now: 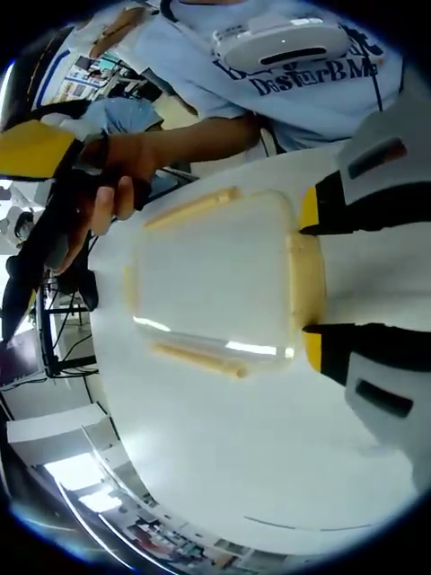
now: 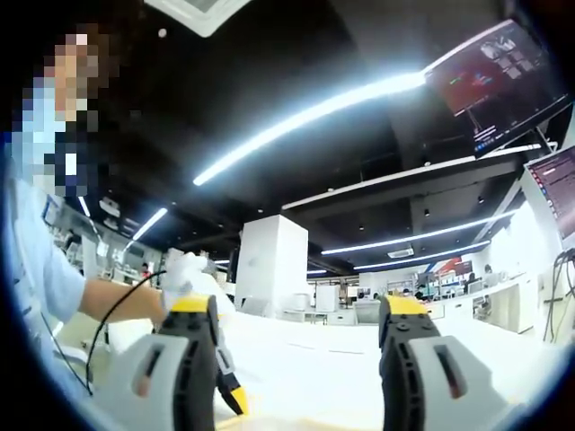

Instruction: Snap each plastic latch of the storage box into its locked position after aligning the lid with the box until every specified latch is closed and the lid sits flush.

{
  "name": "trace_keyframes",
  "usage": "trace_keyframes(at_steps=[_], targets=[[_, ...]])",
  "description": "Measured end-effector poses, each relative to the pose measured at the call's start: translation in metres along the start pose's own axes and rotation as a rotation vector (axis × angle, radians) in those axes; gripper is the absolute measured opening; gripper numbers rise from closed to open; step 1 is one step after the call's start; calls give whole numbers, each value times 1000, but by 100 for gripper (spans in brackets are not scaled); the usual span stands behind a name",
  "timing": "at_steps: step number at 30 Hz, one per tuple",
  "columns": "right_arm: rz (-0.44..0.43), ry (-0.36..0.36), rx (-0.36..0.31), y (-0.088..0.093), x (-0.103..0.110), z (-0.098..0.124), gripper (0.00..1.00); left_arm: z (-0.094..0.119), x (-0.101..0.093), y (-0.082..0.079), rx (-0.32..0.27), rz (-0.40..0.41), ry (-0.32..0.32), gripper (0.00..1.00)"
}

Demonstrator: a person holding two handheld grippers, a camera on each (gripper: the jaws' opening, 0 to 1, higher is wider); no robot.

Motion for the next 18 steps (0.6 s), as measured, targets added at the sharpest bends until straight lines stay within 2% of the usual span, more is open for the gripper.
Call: trace_keyframes(at_steps=[18], targets=[[4, 12, -3, -3, -3, 3, 73, 10, -5, 5, 20, -3, -1, 38]])
Point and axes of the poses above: the point that each gripper's makers call its tool centre point, and the gripper's own axes: z roughly backward along the fingers, x roughly to its left, y roughly out of its underside, the point moved 10 cm from there along z, roughly backward along the fingers, and after that the axes turned 9 degrees about -x, right-handed, at the moved point
